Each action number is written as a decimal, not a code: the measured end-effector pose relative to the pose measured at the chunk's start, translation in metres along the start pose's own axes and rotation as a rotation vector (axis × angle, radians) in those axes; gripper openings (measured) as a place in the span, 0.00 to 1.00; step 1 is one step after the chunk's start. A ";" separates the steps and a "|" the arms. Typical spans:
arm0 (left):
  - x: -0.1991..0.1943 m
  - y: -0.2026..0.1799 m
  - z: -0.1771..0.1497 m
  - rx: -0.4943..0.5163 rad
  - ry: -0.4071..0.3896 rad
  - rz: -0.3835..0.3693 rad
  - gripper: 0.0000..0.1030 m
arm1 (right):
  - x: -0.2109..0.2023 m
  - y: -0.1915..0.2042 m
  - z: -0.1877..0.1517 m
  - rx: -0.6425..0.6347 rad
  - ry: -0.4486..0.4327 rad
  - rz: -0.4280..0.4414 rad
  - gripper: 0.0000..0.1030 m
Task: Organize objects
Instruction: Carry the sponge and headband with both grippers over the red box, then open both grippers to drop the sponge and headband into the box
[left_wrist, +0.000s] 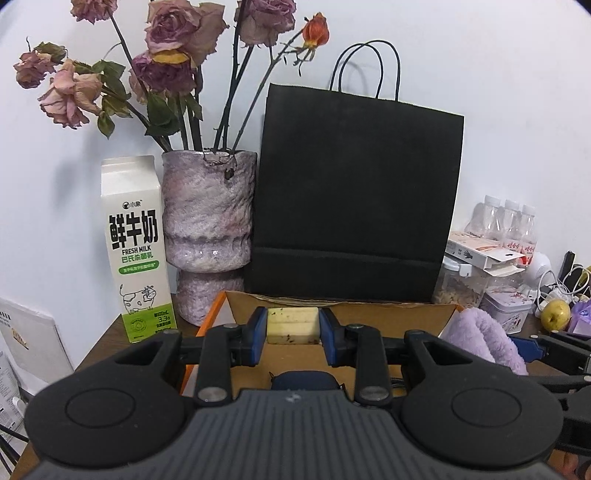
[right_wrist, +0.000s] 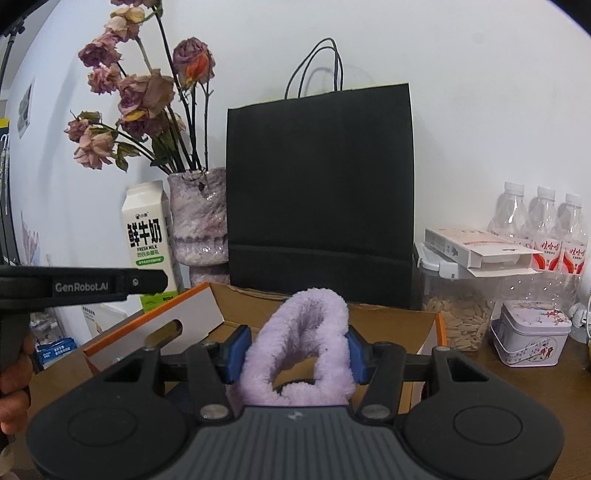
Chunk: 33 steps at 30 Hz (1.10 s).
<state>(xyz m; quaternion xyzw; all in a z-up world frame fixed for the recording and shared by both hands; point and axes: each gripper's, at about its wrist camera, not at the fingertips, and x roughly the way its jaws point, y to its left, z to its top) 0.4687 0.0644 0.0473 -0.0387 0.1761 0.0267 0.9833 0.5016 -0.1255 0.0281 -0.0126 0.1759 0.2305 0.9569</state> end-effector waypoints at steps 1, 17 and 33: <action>0.002 0.000 0.000 0.002 0.002 -0.001 0.30 | 0.001 0.000 -0.001 -0.001 0.003 -0.001 0.51; 0.002 -0.007 -0.004 0.026 -0.032 0.040 1.00 | 0.011 0.005 -0.006 -0.028 0.057 -0.053 1.00; -0.007 -0.009 -0.007 0.030 -0.043 0.044 1.00 | 0.001 0.007 -0.004 -0.015 0.052 -0.064 1.00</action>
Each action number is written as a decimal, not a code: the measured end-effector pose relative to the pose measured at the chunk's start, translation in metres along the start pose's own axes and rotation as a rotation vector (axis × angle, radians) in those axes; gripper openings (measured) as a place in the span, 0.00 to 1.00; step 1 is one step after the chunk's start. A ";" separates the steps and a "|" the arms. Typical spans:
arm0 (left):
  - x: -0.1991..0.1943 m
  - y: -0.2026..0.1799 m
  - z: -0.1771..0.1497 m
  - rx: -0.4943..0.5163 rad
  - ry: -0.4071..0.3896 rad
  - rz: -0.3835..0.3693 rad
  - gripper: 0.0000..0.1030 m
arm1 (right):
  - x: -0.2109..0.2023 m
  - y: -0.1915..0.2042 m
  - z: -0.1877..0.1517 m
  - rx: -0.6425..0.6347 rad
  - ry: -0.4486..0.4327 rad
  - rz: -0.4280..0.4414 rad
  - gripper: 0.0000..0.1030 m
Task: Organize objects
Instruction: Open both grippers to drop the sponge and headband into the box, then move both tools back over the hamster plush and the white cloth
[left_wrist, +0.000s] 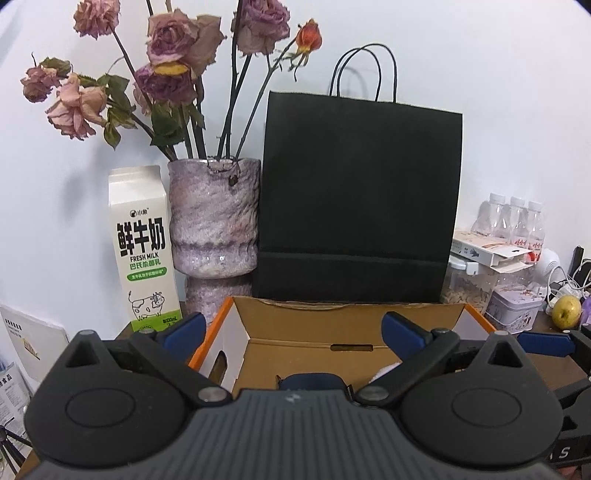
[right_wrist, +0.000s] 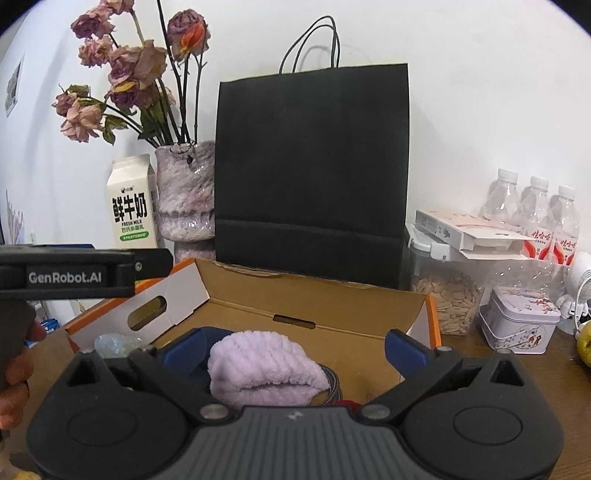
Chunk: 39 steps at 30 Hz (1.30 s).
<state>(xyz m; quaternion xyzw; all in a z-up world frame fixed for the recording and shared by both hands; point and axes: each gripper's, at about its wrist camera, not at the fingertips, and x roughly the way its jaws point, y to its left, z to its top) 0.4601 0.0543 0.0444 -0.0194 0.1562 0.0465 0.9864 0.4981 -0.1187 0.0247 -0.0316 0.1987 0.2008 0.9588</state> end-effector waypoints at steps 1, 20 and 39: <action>-0.002 -0.001 -0.001 0.004 -0.009 0.006 1.00 | -0.002 0.000 0.000 0.000 -0.003 0.001 1.00; -0.043 0.004 -0.016 0.008 -0.029 0.026 1.00 | -0.031 0.010 -0.011 -0.029 -0.008 -0.002 1.00; -0.112 0.009 -0.041 -0.013 -0.013 0.031 1.00 | -0.090 0.012 -0.043 -0.041 0.008 -0.001 1.00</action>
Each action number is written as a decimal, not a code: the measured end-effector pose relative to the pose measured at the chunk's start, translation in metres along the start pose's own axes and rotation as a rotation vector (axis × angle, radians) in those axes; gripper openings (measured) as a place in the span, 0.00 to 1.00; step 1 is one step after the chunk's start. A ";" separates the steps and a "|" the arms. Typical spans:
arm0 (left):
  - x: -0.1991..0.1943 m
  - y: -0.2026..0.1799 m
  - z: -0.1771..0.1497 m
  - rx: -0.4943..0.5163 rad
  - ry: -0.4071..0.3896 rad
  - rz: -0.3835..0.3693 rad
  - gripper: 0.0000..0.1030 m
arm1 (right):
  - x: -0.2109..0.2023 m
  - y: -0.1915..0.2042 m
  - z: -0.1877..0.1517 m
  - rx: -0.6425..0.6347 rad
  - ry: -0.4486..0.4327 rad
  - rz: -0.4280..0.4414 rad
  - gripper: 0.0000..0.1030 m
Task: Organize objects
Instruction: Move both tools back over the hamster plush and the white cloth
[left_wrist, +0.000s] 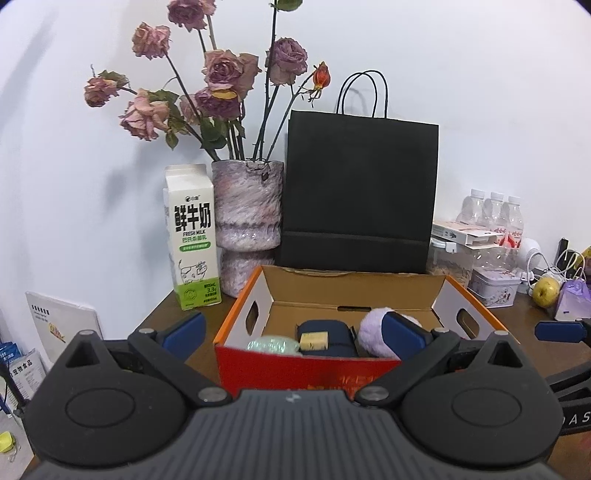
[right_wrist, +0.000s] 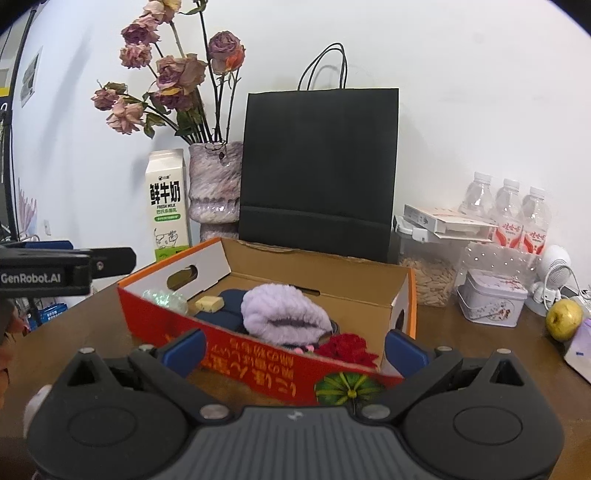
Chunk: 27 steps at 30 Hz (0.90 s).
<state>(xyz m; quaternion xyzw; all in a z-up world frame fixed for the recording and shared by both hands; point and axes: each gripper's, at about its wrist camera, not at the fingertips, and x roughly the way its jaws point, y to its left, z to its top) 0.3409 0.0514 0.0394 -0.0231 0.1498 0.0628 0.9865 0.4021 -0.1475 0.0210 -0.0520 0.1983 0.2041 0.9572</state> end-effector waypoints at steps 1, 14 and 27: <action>-0.005 0.000 -0.003 -0.002 0.000 0.001 1.00 | -0.004 0.000 -0.002 -0.001 0.002 0.001 1.00; -0.054 -0.007 -0.037 0.030 0.007 -0.011 1.00 | -0.046 0.001 -0.041 0.008 0.041 -0.009 1.00; -0.074 -0.006 -0.071 0.027 0.090 -0.019 1.00 | -0.079 0.007 -0.075 0.019 0.080 -0.023 1.00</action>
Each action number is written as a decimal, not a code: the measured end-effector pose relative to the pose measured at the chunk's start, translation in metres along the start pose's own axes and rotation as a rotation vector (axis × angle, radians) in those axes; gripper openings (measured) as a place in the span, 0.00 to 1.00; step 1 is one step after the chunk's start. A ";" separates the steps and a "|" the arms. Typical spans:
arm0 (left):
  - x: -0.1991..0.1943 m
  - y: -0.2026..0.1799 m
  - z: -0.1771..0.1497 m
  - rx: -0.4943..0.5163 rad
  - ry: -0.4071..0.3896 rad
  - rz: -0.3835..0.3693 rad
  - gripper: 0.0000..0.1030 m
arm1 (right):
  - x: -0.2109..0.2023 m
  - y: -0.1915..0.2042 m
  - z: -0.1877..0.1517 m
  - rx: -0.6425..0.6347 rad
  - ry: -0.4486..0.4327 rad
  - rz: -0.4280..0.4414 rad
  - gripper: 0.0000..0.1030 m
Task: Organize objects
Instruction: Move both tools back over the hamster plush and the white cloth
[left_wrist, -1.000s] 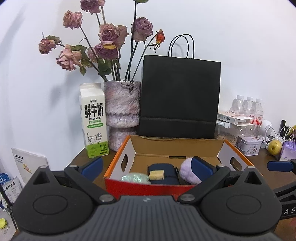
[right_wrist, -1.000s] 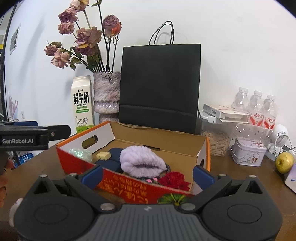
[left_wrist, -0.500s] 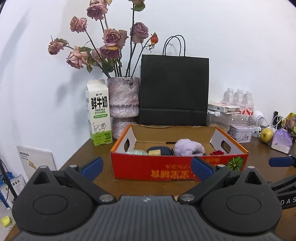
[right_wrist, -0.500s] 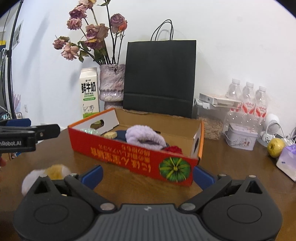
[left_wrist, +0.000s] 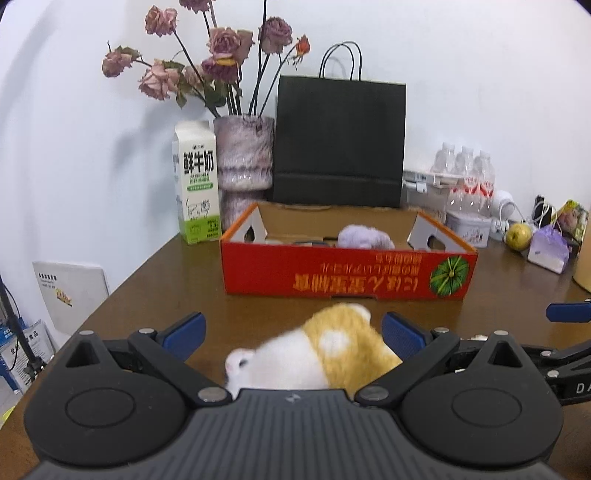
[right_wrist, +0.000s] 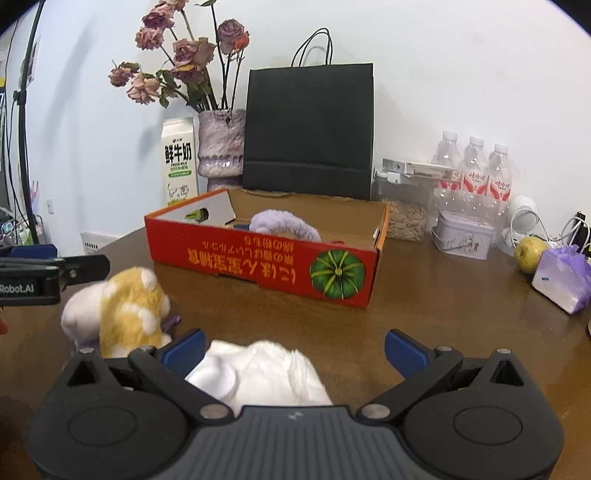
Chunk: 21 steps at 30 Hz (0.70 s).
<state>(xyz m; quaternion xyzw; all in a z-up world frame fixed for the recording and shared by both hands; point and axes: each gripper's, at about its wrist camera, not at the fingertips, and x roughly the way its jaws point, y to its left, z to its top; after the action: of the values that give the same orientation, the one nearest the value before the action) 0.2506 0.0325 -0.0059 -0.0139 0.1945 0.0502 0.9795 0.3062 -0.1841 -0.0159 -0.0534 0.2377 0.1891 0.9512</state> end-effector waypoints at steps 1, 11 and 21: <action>0.000 0.000 -0.001 0.000 0.005 0.003 1.00 | -0.001 0.001 -0.003 -0.002 0.004 0.001 1.00; -0.006 0.012 -0.011 -0.041 0.040 0.017 1.00 | -0.001 0.033 -0.019 -0.074 0.035 0.063 1.00; -0.009 0.012 -0.010 -0.053 0.049 -0.015 1.00 | 0.016 0.038 -0.012 -0.022 0.073 0.102 0.62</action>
<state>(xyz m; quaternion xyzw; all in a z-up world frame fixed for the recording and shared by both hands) 0.2372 0.0434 -0.0120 -0.0424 0.2168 0.0478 0.9741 0.2996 -0.1464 -0.0347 -0.0584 0.2728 0.2377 0.9304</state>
